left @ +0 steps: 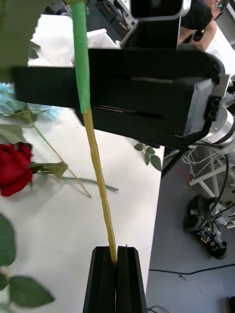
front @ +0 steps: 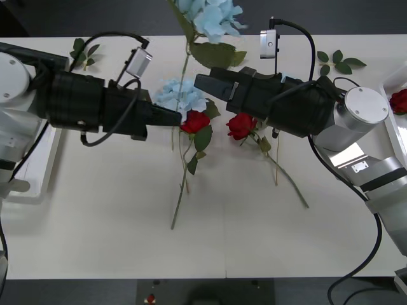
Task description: Put the red flowers into the right box and the blue flowers into the left box
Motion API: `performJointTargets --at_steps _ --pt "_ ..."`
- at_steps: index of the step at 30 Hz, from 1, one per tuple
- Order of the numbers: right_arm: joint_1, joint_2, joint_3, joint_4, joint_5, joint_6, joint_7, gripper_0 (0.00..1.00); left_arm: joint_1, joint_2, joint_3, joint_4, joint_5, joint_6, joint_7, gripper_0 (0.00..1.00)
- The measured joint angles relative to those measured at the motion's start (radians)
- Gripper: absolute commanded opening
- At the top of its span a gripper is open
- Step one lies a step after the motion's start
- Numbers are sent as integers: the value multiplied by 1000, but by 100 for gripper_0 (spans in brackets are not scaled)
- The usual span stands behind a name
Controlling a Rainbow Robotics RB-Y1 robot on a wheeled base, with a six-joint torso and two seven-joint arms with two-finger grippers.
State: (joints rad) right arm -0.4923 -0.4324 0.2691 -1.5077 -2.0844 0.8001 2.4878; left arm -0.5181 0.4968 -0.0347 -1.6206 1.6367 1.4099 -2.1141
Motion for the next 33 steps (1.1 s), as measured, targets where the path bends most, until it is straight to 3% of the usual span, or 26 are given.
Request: performJointTargets --at_steps 10,14,20,27,33 --pt "-1 -31 0 1 29 50 -1 100 0 69 270 0 -153 189 0 0" --pt "-18 -106 1 1 196 100 -96 100 0 70 401 0 -263 265 0 0" --pt "-84 -225 2 22 531 266 -472 100 0 72 550 -14 -480 360 0 0" --pt "-234 -265 2 232 759 526 -599 100 47 124 578 -140 -723 370 2 0" --pt "-372 -263 2 499 884 583 -715 100 120 141 617 -228 -910 369 31 0"
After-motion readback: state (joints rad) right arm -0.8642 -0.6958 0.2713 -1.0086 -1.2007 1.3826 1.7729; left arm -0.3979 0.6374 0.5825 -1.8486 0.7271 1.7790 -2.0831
